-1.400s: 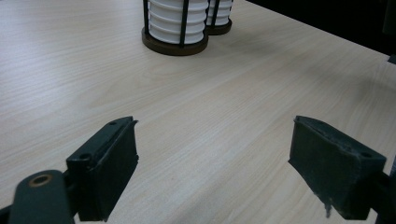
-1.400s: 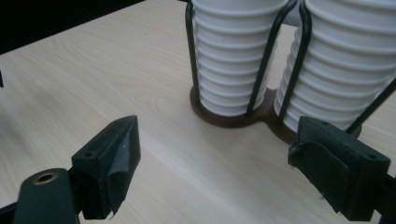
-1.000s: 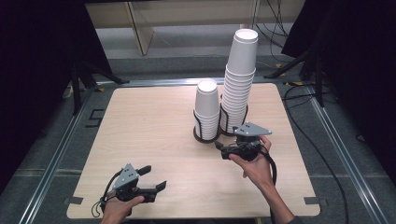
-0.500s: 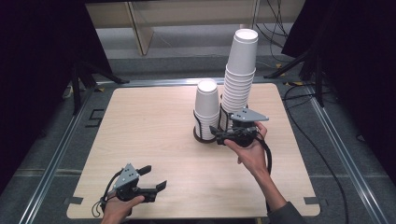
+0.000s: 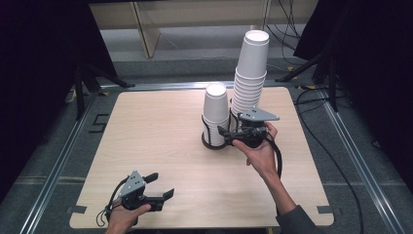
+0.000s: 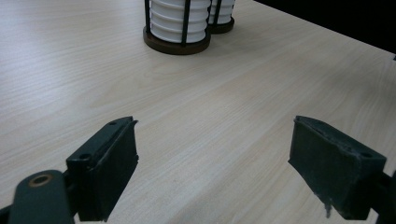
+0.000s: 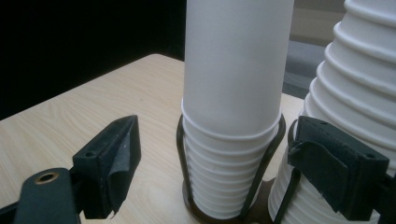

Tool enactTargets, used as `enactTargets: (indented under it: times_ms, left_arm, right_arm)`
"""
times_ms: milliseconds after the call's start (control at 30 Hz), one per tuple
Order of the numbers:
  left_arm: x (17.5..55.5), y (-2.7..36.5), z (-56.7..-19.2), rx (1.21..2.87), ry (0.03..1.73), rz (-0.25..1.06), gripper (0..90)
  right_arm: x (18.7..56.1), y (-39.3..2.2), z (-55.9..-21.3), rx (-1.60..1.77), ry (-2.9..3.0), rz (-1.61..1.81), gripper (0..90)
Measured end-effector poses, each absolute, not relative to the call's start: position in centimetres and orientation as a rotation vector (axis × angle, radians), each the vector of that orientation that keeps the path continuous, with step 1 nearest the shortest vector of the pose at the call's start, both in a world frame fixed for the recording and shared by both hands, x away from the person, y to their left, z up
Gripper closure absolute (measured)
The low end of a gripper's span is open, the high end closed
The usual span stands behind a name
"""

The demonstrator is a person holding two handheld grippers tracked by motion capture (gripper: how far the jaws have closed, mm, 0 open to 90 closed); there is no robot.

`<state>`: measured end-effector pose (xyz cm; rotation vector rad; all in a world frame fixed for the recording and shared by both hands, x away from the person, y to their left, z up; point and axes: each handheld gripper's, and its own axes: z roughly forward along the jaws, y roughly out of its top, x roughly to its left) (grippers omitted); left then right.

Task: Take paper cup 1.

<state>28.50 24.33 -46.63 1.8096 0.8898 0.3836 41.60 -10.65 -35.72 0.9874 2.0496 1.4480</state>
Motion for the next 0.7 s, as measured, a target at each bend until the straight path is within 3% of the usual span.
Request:
enactTargets:
  times_ms: [700]
  left_arm:
    - [28.5,24.2,-46.7,1.807,0.889,0.378,14.5]
  right_arm:
    - [44.7,-8.1,-33.2,1.003,2.021,1.43,17.1]
